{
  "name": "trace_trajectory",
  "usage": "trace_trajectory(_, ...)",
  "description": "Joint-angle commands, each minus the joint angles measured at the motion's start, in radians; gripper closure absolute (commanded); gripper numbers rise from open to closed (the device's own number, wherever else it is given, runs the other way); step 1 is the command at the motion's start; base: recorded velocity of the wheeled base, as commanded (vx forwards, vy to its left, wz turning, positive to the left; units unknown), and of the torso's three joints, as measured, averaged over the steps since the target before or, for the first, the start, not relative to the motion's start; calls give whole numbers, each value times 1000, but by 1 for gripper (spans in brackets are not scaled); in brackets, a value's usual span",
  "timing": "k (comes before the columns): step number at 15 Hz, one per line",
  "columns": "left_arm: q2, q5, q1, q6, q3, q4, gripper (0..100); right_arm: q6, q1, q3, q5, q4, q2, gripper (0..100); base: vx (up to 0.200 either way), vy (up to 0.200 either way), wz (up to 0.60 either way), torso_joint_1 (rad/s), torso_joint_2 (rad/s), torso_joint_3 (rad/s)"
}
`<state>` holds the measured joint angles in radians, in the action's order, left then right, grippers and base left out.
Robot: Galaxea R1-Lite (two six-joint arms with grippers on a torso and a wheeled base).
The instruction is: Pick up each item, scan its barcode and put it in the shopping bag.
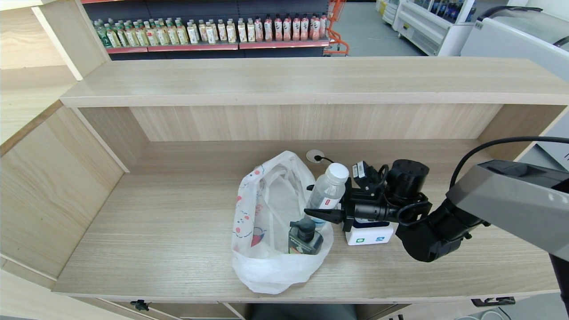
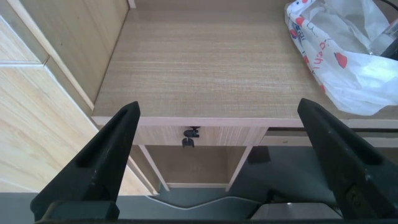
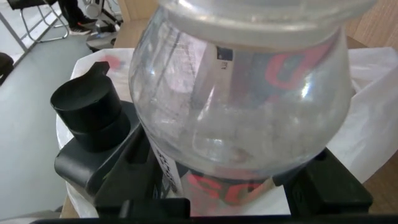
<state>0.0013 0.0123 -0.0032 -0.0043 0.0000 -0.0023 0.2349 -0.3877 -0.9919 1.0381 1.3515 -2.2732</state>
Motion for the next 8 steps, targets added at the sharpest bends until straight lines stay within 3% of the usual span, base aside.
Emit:
trace_trajectory(1,0,0,0,0,0,-1,0,0,0,1,-3,0,4,0,0,0,0,0,0,0)
trace_trajectory(5,0,0,0,0,0,-1,0,-3,9,9,-10,-9,75,0,0,0,0,0,0,0)
trace_trajectory(8,0,0,-1,0,0,-1,0,-5,72,47,-10,-63,187,0,0,0,0,0,0,0)
